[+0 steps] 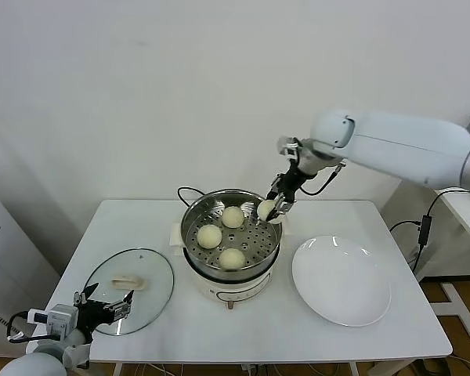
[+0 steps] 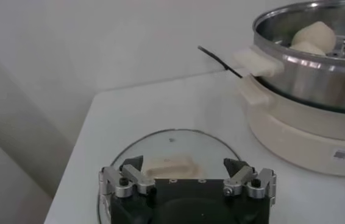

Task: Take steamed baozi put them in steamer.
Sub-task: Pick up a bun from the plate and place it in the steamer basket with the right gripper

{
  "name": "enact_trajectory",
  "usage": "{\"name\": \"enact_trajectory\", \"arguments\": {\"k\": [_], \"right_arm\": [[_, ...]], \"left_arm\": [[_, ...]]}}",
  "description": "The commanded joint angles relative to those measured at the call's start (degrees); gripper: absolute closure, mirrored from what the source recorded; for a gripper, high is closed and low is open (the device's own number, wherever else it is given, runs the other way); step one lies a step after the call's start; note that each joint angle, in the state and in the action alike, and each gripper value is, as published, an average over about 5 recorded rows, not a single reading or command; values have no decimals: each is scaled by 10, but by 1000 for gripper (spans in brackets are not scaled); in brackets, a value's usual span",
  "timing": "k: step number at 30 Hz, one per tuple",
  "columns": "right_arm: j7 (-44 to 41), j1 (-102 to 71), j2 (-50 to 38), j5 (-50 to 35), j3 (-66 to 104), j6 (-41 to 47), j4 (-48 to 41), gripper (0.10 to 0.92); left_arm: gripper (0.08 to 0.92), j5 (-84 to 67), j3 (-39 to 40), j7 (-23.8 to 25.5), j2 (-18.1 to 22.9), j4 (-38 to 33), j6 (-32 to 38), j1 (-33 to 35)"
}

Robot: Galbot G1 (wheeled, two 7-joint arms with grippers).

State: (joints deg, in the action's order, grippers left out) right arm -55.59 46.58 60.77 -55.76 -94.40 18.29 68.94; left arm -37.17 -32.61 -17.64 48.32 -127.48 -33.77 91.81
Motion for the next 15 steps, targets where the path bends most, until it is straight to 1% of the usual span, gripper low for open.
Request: {"name": "enact_trajectory", "arguments": {"k": [1,15], "right_arm": [[41,-46,43,6,1,30,-2,525],[66,-104,63,39,18,42,-21,525]], "left_arm": [[177,-1,0,1,-2,4,2,-1],[177,-9,-1,1,-3,12,3,-5]]}}
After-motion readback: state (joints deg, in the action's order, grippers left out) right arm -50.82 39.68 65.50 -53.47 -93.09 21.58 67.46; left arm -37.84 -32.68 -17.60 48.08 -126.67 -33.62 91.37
